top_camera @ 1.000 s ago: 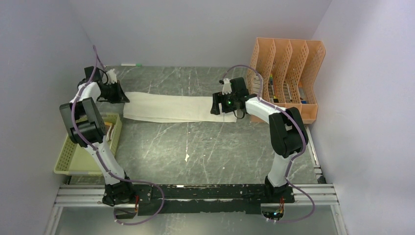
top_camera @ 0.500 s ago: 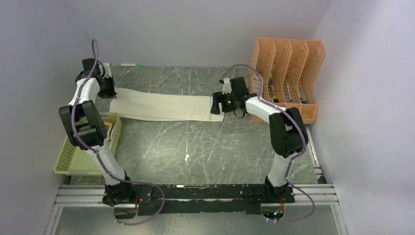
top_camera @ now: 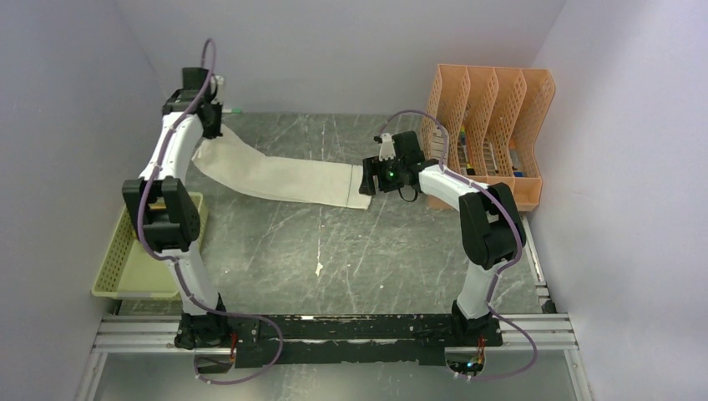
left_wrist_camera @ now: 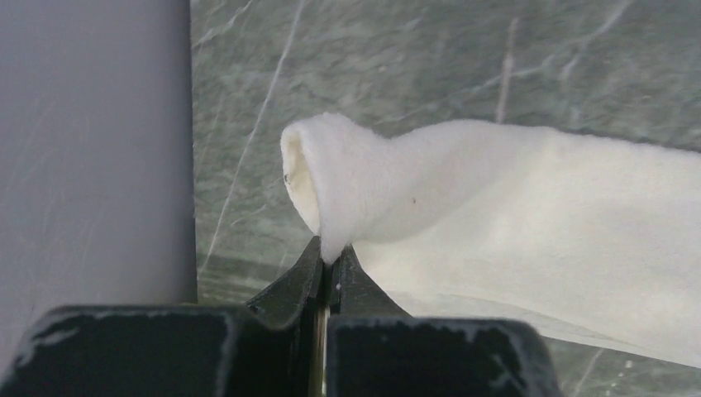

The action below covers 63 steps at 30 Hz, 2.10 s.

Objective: Roll the towels
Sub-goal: Fold the towel at the center of the board.

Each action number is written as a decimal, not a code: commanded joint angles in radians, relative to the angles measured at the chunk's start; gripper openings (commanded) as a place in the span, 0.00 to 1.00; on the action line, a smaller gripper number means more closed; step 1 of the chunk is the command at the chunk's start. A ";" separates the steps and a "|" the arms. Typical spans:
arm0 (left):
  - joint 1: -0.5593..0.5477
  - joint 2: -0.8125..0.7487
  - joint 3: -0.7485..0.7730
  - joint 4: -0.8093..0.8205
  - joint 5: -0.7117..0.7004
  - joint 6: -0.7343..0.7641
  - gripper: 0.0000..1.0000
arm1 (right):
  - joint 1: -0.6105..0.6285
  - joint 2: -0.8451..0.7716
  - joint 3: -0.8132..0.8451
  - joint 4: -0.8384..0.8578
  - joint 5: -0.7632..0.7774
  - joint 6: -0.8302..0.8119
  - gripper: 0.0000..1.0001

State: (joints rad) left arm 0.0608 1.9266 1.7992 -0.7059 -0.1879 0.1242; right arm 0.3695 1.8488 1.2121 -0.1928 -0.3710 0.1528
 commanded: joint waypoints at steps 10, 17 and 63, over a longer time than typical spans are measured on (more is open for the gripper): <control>-0.312 0.202 0.326 -0.287 -0.201 -0.122 0.07 | -0.139 -0.237 -0.150 0.166 -0.086 0.144 0.72; -0.493 0.314 0.500 -0.389 -0.262 -0.222 0.07 | -0.181 -0.436 -0.168 0.164 -0.005 0.157 0.73; -0.771 0.550 0.482 -0.085 0.111 -0.649 0.47 | -0.211 -0.721 -0.393 0.193 0.325 0.226 0.77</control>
State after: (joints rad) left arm -0.7128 2.4577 2.3035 -0.8234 -0.1181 -0.5049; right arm 0.1692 1.1385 0.8276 -0.0059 -0.0654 0.3920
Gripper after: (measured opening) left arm 0.348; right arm 0.761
